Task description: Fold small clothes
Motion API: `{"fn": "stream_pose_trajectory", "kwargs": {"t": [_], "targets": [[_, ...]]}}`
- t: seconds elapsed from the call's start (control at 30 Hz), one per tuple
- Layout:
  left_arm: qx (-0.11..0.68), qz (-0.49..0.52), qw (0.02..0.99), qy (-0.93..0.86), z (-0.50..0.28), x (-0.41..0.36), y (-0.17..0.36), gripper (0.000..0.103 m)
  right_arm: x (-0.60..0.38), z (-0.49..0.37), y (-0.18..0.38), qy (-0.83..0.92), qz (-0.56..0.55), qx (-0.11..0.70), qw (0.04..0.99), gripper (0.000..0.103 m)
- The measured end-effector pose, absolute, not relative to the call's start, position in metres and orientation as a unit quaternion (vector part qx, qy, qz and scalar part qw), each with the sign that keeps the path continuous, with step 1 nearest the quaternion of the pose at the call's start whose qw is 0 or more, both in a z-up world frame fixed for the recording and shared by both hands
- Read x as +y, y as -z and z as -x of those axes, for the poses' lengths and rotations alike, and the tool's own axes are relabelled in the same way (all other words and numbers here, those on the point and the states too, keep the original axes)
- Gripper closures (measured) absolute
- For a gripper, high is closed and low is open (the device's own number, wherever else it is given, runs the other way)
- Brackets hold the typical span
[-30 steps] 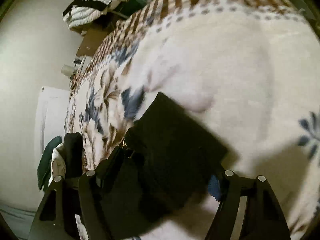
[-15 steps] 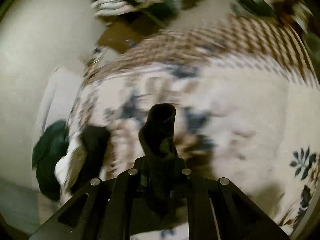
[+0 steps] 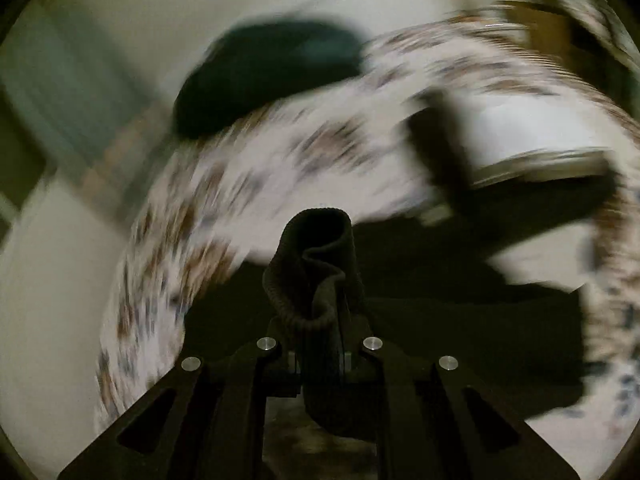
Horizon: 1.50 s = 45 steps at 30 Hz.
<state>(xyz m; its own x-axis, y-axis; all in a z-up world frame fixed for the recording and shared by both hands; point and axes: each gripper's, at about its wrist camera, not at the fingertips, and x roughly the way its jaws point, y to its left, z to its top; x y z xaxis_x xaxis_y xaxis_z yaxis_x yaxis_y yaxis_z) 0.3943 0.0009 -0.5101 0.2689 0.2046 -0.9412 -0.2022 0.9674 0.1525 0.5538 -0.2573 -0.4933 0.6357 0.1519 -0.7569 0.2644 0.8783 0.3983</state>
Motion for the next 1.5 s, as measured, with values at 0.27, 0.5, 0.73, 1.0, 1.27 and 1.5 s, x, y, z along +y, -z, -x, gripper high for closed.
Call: {"fn": "stream_pose_trajectory", "kwargs": {"t": [0.27,0.5,0.73,1.0,1.27,1.5], "targets": [[0.610,0.042,0.771,-0.179,-0.384,0.097,0.530,0.000,-0.061,-0.607,0.604,-0.035,-0.111,0.527,0.842,0.091],[0.616,0.074,0.760,-0.194,-0.376,0.125,0.538,0.000,-0.027,-0.608,0.633,-0.043,-0.079,0.556,0.826,0.088],[0.598,0.163,0.755,-0.213,-0.361,0.163,0.530,0.000,-0.116,-0.565,0.592,-0.058,-0.223,0.570,0.788,0.032],[0.539,0.375,0.703,-0.273,-0.322,0.235,0.558,0.000,-0.211,-0.497,0.601,0.063,-0.209,0.608,0.763,0.027],[0.445,0.577,0.601,-0.328,-0.255,0.279,0.608,0.000,-0.196,-0.483,0.612,0.054,-0.200,0.622,0.756,0.027],[0.391,0.586,0.614,-0.355,-0.251,0.296,0.606,0.000,-0.140,-0.529,0.585,-0.007,-0.213,0.590,0.779,0.027]]}}
